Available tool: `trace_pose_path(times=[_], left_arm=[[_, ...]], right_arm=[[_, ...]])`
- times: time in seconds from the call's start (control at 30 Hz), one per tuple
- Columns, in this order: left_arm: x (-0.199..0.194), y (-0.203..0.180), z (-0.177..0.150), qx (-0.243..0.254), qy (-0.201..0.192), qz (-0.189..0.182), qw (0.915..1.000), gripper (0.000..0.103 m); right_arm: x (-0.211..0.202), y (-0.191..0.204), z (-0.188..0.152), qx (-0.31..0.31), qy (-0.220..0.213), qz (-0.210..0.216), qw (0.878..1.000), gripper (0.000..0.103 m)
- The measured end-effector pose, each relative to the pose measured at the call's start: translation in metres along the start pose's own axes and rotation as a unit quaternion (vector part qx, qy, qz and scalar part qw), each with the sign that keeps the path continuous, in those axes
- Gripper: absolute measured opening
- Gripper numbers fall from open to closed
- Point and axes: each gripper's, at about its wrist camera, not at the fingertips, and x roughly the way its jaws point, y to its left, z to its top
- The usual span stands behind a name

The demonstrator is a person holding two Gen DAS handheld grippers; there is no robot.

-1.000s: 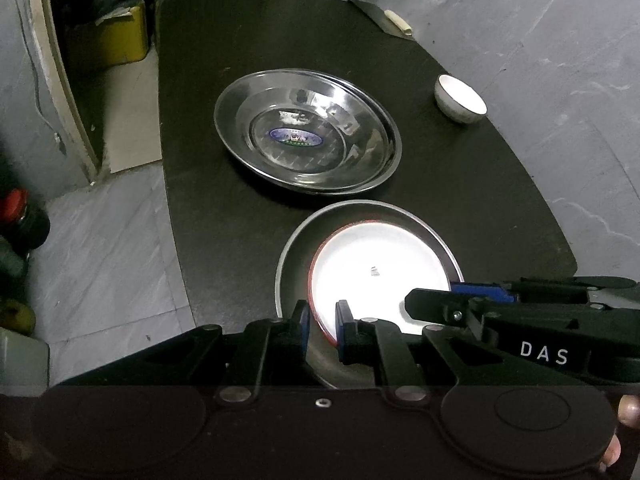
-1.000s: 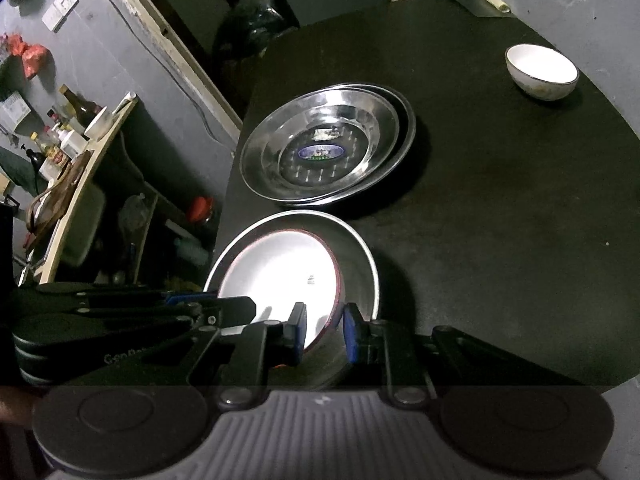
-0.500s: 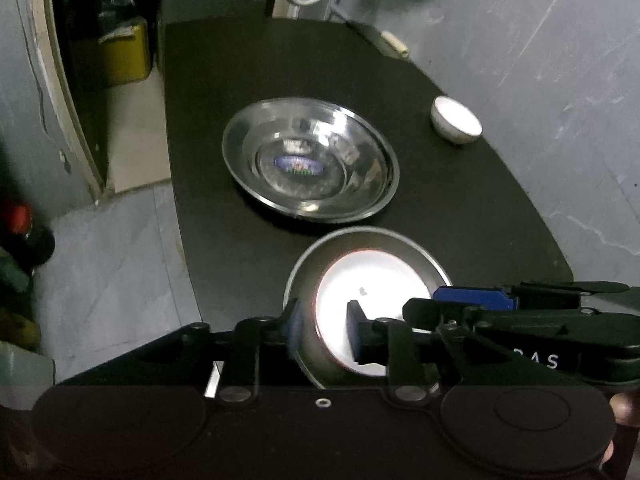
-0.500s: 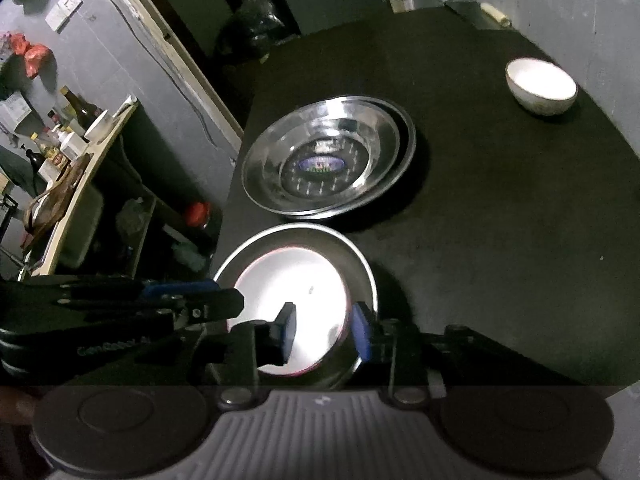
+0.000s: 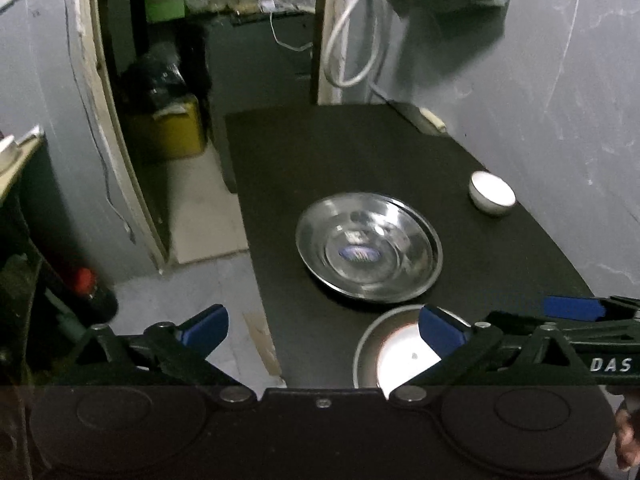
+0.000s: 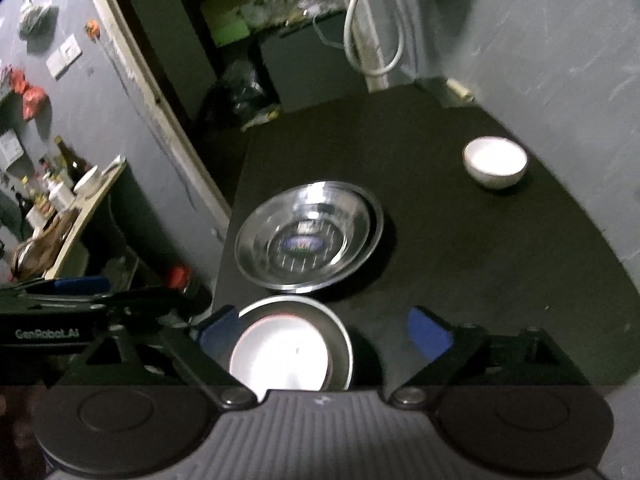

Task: Organize plates and bowls
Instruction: 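Open both grippers to release the bowl inside the saucepan, then move both grippers toward the remaining red-rimmed white bowl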

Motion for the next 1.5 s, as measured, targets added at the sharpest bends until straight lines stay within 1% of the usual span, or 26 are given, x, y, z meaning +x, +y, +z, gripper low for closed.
trace_pose_path(times=[0.03,0.13,0.23,0.33,0.47,0.77,0.97,1.17,1.23,1.5], left_arm=[[-0.001,0.001,0.001,-0.001,-0.002,0.003,1.0,0.102],[-0.004,0.003,0.005,0.0,-0.007,0.016,0.9999,0.102],[-0.006,0.001,0.009,0.005,-0.016,0.029,0.9994,0.102],[-0.01,-0.003,0.011,0.018,-0.024,0.036,0.9989,0.102],[-0.014,-0.011,0.015,0.042,-0.036,0.045,0.9975,0.102],[-0.017,-0.028,0.025,0.078,-0.051,0.044,0.9947,0.102],[-0.01,-0.039,0.032,0.091,-0.049,0.034,0.9941,0.102],[0.006,-0.05,0.04,0.103,-0.033,0.034,0.9935,0.102],[0.015,-0.054,0.042,0.105,-0.02,0.035,0.9936,0.102],[0.052,-0.067,0.056,0.101,0.024,0.052,0.9932,0.102]], right_arm=[[-0.003,0.0,0.001,0.0,-0.008,-0.004,1.0,0.096],[-0.012,0.001,0.003,-0.005,-0.033,-0.016,0.999,0.103],[-0.022,0.001,0.003,-0.011,-0.062,-0.028,0.998,0.103],[-0.032,-0.002,0.001,-0.013,-0.088,-0.049,0.995,0.103],[-0.04,-0.006,-0.002,-0.006,-0.105,-0.075,0.992,0.103],[-0.052,-0.018,-0.014,0.017,-0.106,-0.111,0.988,0.103],[-0.054,-0.029,-0.019,0.032,-0.089,-0.147,0.985,0.103],[-0.051,-0.048,-0.019,0.061,-0.066,-0.177,0.98,0.103],[-0.045,-0.054,-0.018,0.067,-0.056,-0.182,0.979,0.103],[-0.016,-0.083,-0.002,0.072,-0.014,-0.18,0.981,0.103]])
